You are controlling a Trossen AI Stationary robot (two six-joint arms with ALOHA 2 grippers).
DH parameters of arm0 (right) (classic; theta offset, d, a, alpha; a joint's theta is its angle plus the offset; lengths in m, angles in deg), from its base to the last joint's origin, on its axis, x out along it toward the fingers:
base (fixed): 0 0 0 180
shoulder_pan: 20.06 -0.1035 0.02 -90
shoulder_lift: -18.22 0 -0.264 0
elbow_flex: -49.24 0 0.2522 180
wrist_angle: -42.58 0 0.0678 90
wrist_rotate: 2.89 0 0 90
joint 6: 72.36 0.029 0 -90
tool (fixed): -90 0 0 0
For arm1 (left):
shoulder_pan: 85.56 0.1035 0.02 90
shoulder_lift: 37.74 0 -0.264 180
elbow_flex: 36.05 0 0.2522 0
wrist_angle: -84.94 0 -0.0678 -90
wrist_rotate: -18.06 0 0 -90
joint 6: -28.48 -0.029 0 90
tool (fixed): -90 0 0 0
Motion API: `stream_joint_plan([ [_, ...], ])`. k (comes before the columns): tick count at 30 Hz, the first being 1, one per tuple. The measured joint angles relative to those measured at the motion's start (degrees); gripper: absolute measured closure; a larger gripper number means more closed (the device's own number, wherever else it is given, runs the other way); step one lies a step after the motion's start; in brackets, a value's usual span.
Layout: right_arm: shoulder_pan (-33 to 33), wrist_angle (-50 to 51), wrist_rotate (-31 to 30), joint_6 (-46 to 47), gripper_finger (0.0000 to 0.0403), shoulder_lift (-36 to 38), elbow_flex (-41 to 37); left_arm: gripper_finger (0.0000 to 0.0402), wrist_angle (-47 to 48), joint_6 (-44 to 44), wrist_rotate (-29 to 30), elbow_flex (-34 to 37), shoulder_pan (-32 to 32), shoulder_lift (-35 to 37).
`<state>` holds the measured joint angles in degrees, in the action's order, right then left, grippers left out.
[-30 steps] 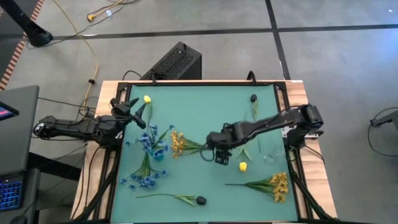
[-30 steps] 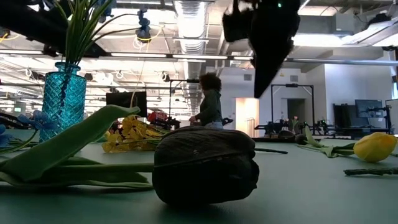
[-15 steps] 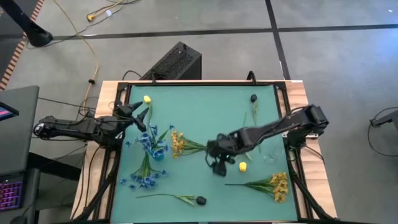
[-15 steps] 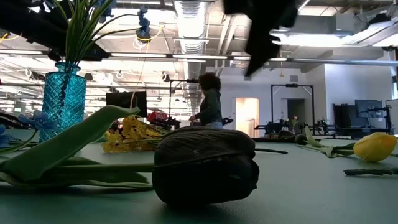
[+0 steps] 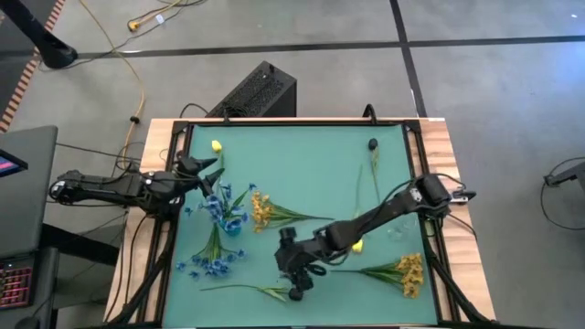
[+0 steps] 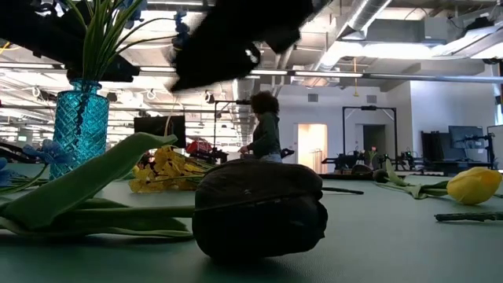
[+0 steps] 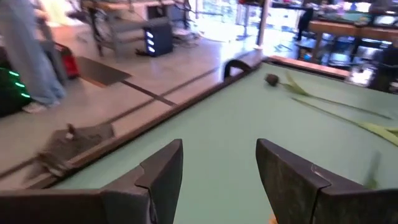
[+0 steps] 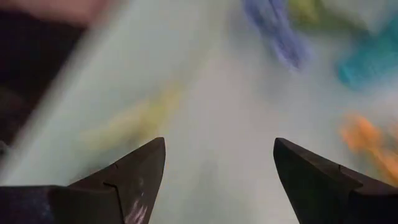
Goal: Sort flowers into vase by color
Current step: Put the top black flower into the blue vase
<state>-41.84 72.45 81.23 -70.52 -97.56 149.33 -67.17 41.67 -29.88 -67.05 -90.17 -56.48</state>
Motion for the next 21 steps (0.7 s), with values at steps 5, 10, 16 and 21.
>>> stream_joint_plan([
  [5, 3.3, 36.5, -9.2, 11.9, 0.0079, 1.6, 11.3, 0.021, 5.0, 4.5, -2.1, 0.0, 0.0, 0.0],
  [10, 8.7, 61.3, -13.8, 26.0, 0.0079, 8.0, 8.6, 0.021, 5.7, 5.4, -2.1, 0.0, 0.0, 0.0],
  [16, 20.9, 59.8, -9.5, 40.0, 0.0079, 24.0, -12.3, 0.021, 2.4, 1.8, -1.3, 0.0, 0.0, 0.0],
  [21, 32.7, 54.4, -7.2, 46.3, 0.0079, 33.9, -27.5, 0.021, -0.6, -1.7, -0.9, 0.0, 0.0, 0.0],
])
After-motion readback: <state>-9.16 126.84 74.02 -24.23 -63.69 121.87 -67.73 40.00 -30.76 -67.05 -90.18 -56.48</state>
